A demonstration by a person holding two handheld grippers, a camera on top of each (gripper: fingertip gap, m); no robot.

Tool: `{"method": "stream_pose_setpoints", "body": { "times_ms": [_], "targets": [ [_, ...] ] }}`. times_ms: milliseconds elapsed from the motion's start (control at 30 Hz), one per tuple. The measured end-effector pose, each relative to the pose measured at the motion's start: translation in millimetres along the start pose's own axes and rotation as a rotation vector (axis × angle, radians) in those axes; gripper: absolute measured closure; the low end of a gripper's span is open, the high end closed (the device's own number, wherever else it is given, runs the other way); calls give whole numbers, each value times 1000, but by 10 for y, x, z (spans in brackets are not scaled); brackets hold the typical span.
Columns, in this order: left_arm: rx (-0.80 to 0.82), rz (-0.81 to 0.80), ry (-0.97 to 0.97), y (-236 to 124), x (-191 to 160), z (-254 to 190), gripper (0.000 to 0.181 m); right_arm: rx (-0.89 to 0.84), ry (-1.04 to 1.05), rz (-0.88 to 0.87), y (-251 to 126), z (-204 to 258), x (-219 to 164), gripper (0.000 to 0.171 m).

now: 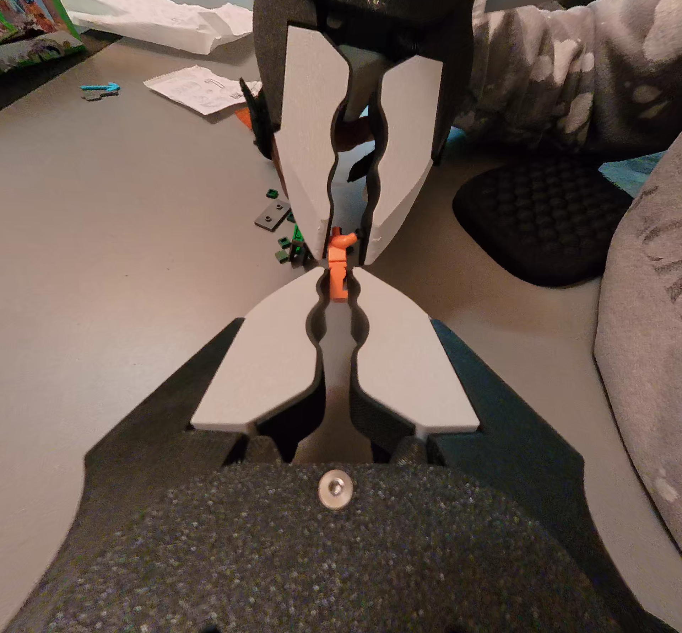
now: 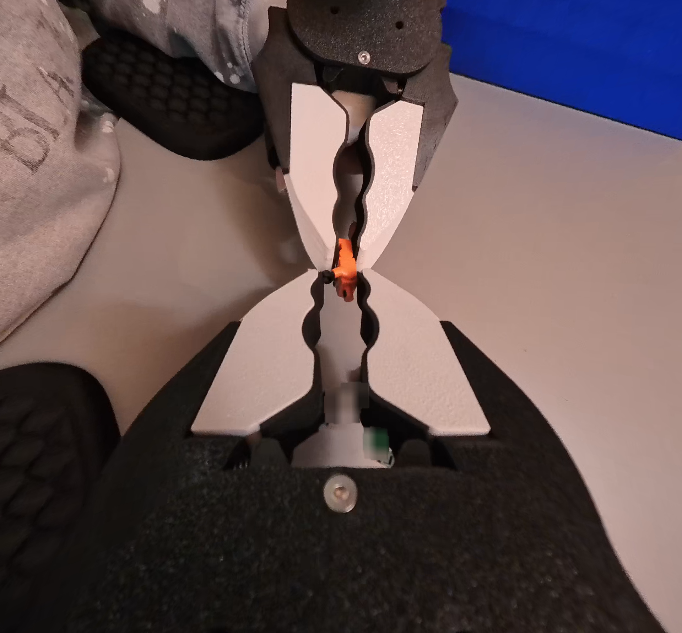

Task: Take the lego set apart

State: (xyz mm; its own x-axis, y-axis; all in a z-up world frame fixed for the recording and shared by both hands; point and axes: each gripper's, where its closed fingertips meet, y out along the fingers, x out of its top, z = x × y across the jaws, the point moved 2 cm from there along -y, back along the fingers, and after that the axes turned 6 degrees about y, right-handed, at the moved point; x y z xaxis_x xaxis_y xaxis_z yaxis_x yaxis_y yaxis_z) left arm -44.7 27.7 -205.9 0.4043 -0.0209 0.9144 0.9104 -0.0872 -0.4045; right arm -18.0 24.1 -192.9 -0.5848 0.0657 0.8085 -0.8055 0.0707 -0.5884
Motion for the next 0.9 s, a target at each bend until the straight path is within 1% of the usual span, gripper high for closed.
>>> {"method": "stream_pose_setpoints", "body": {
  "times_ms": [267, 433, 533, 900],
  "targets": [
    [-47, -60, -60, -28, 61, -9, 173, 30, 31, -44, -51, -3, 21, 153],
    [-50, -82, -35, -50, 91, -20, 173, 46, 49, -104, -57, 3, 92, 163],
    [-25, -86, 1, -53, 137, -19, 173, 62, 55, -109, -99, 0, 110, 163],
    [37, -130, 46, -55, 386, -9, 172, 128, 101, -232, -316, -32, 201, 163]
  ]
}}
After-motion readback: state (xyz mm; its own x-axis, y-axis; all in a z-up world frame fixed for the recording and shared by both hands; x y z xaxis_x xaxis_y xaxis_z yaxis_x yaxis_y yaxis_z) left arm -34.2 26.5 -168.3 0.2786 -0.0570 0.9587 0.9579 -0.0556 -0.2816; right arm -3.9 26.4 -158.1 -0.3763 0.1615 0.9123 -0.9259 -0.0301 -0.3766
